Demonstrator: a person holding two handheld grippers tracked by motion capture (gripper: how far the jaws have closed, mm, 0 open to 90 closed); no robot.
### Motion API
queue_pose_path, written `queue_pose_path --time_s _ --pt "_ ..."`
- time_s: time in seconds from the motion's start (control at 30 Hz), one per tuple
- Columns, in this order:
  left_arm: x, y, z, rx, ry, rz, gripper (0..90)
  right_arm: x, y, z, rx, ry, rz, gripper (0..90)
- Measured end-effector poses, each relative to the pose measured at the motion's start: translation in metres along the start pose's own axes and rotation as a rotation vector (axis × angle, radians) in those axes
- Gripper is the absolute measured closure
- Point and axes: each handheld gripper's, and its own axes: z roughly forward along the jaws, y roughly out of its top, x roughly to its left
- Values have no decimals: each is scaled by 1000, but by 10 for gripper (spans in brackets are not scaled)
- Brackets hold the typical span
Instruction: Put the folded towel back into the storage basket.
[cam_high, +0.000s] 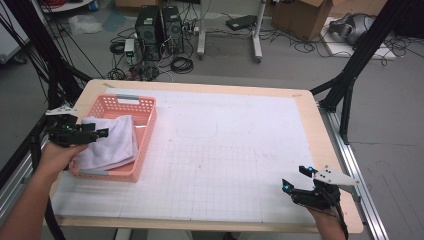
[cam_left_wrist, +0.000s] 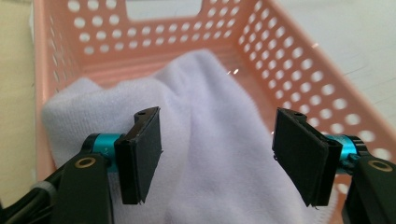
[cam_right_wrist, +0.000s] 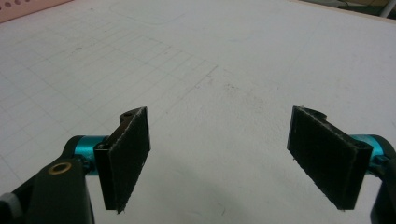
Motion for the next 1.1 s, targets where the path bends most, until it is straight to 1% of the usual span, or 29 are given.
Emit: queue_pose_path --time_s 0.07,0.1,0.13,0.2,0.3,0.37,0.4,0.53,0.57,0.63,0.7,0.8,0.9,0.93,0.97,1.0,1.03,1.1 --pt "-3 1 8 35 33 2 331 0 0 -2 -4 -2 -4 201" --pt "-3 2 12 52 34 -3 329 -1 1 -3 -7 -3 -8 201" --pt "-4 2 16 72 43 -7 328 -2 1 -3 -9 -6 -5 201" --pt "-4 2 24 105 55 -9 327 -3 0 -4 -12 -9 11 201" --pt "-5 1 36 150 53 -12 317 -2 -1 -4 -5 -7 4 201" --pt "-7 0 44 183 52 1 315 -3 0 -4 -11 -7 2 201" --pt "-8 0 48 192 49 9 314 -3 0 -5 -14 -8 4 201" --pt "-8 1 56 172 40 0 313 -4 -1 -6 -14 -9 5 201" --pt "-7 0 58 166 31 -2 314 -5 -1 -6 -13 -10 8 201" --pt "-5 0 60 158 28 10 320 -6 -2 -6 -13 -10 13 201" --pt "-4 0 61 143 13 9 322 -6 -2 -7 -13 -13 15 201" --pt "-2 0 62 109 -19 1 323 -6 -2 -8 -9 -17 8 201" --pt "-3 -1 63 73 -64 -9 337 -9 -2 -8 -15 -23 22 201" --pt "-4 0 62 59 -82 -16 376 -9 -3 -8 -16 -21 24 201" --pt "-4 2 60 27 -79 -34 381 -8 -3 -8 -12 -20 23 201" --pt "-4 3 57 -9 -82 -64 356 -8 -3 -8 -10 -20 18 201" --pt "-3 4 53 -47 -98 -85 340 -8 -3 -8 -12 -20 21 201" --pt "-5 6 45 -98 -100 -80 333 -9 -2 -8 -19 -17 27 201"
